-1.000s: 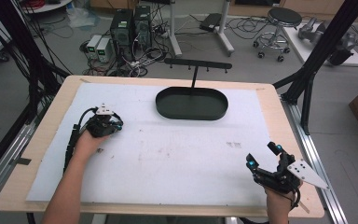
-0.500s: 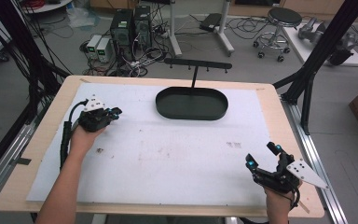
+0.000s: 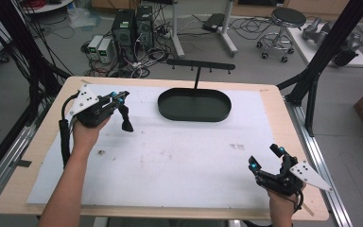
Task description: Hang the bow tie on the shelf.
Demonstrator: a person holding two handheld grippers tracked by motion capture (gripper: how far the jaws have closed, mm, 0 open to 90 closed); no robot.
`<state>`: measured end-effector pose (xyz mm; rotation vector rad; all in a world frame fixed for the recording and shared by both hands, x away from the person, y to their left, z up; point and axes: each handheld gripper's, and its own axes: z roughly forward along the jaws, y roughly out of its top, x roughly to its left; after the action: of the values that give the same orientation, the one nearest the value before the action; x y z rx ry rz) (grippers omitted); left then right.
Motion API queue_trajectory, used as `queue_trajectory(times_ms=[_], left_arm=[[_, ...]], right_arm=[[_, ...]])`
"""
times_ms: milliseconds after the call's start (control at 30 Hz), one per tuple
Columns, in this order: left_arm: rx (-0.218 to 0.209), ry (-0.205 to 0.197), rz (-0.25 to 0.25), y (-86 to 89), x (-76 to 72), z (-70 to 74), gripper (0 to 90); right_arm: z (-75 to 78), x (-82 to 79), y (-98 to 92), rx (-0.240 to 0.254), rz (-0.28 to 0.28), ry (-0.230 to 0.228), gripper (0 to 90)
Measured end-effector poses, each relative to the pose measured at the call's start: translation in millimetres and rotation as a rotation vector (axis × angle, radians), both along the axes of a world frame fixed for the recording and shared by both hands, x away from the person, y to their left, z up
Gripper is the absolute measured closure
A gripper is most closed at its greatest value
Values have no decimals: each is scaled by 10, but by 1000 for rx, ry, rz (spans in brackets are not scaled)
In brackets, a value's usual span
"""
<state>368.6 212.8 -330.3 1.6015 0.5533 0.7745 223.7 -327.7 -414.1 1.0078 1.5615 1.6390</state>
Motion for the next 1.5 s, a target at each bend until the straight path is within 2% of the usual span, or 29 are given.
queue_trajectory(times_ms=[100,133,167,200,400,500,567,700,833,1000,1100,1133,1300,1400,1500], left_arm=[[-22,-55,-53,-144,-14,121,886],[-22,-55,-53,-144,-14,121,886],[-29,-70,-79,-215,3,169,886],[-29,-70,-79,-215,3,169,886],[-55,-119,-157,-463,84,262,887],[-97,-141,-197,-575,162,297,886],[-106,-147,-218,-646,215,310,886],[-103,-141,-246,-765,339,321,886],[-123,-127,-282,-891,528,329,887],[-123,-116,-308,-992,669,325,886],[-119,-101,-328,-1098,816,307,887],[-119,-101,-328,-1098,816,307,886],[-105,-79,-342,-1237,1039,294,887],[-99,-72,-346,-1268,1100,288,886],[-84,-57,-336,-1293,1209,261,887]], right_arm=[[-2,-1,-5,-1,-1,0,80],[-2,-1,-5,-1,-1,0,80],[-3,0,-8,0,1,-2,80],[-3,0,-8,0,1,-2,80],[-13,9,-16,-1,5,4,80],[-19,10,-26,1,6,3,80],[-20,12,-33,4,6,4,80],[-29,20,-42,8,4,8,80],[-44,36,-55,10,7,17,80],[-48,46,-62,12,7,17,80],[-51,53,-75,15,12,22,80],[-51,53,-75,15,12,22,80],[-46,49,-105,30,9,18,80],[-47,51,-118,33,6,17,80],[-59,74,-140,38,14,34,80]])
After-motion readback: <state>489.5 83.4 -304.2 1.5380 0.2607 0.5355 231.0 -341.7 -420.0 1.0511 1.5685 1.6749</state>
